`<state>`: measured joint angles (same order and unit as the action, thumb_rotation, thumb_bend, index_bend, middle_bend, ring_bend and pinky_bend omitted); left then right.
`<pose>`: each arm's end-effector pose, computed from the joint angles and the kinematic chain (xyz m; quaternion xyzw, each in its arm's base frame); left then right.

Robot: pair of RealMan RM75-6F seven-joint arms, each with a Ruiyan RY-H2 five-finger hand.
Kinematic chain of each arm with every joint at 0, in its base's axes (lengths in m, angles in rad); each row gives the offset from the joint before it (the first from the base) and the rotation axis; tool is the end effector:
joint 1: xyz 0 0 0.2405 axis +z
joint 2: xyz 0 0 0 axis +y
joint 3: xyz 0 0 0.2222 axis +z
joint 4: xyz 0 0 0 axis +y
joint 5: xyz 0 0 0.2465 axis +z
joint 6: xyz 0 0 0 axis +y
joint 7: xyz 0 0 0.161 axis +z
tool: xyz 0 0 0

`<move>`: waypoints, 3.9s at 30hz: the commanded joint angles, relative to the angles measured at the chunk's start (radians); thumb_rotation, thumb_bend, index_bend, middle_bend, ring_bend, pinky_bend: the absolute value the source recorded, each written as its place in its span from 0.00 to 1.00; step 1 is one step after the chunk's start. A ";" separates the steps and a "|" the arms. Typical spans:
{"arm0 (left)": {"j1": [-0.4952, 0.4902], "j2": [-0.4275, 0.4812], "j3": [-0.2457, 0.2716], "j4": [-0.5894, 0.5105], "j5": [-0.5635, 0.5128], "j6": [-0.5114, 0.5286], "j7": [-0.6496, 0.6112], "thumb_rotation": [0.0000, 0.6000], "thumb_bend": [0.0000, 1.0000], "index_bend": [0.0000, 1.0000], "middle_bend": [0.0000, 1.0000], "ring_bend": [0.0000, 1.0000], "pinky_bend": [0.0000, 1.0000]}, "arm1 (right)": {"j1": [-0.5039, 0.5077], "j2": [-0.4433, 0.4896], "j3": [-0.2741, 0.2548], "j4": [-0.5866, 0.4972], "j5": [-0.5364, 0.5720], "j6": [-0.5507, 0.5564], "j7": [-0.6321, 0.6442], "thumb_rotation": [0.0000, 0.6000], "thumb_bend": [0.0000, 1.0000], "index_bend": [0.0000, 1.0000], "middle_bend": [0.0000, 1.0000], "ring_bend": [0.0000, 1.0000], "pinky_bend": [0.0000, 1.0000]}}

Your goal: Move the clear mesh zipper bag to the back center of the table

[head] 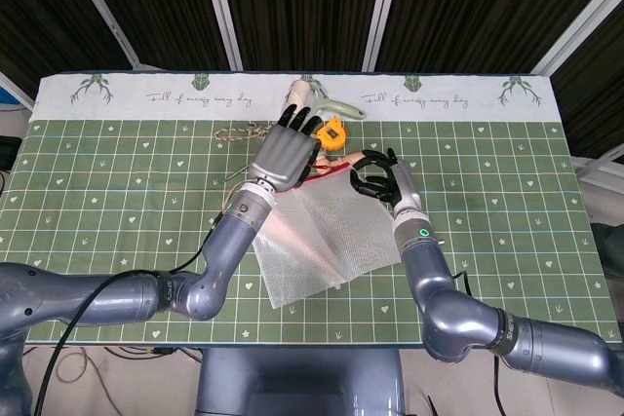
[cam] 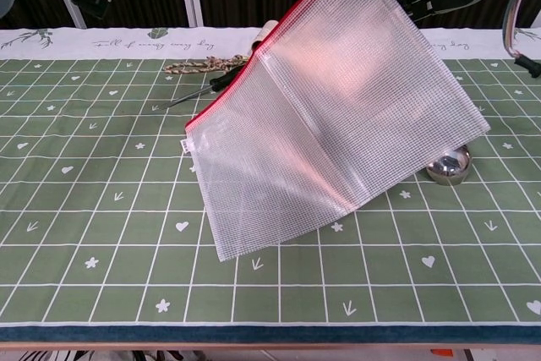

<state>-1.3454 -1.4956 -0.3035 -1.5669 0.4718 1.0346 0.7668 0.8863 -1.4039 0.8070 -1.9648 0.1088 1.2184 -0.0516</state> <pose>0.0719 0.3939 -0.0271 -0.7615 -0.2732 -0.3801 0.4482 0.0011 -0.3651 0.0399 0.2262 -0.8096 0.4806 0.2500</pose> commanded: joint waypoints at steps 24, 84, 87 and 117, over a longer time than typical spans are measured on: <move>0.081 0.089 0.027 -0.086 0.029 0.031 -0.036 1.00 0.52 0.63 0.14 0.00 0.00 | -0.010 0.058 0.046 0.004 0.017 0.026 0.017 1.00 0.57 0.66 0.18 0.00 0.22; 0.233 0.416 0.025 -0.159 0.104 0.012 -0.131 1.00 0.52 0.63 0.14 0.00 0.00 | -0.069 0.142 0.047 0.097 0.043 0.009 0.025 1.00 0.57 0.66 0.19 0.00 0.22; 0.236 0.419 0.024 -0.156 0.103 0.012 -0.135 1.00 0.52 0.63 0.14 0.00 0.00 | -0.072 0.146 0.048 0.097 0.044 0.008 0.025 1.00 0.57 0.66 0.19 0.00 0.22; 0.308 0.445 0.035 -0.272 0.089 0.043 -0.200 1.00 0.11 0.16 0.03 0.00 0.00 | -0.119 0.228 -0.056 0.008 -0.033 -0.030 -0.068 1.00 0.25 0.00 0.00 0.00 0.21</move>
<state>-1.0613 -1.0601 -0.2745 -1.8044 0.5419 1.0592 0.5888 0.7793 -1.1872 0.7642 -1.9416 0.0910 1.1797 -0.1131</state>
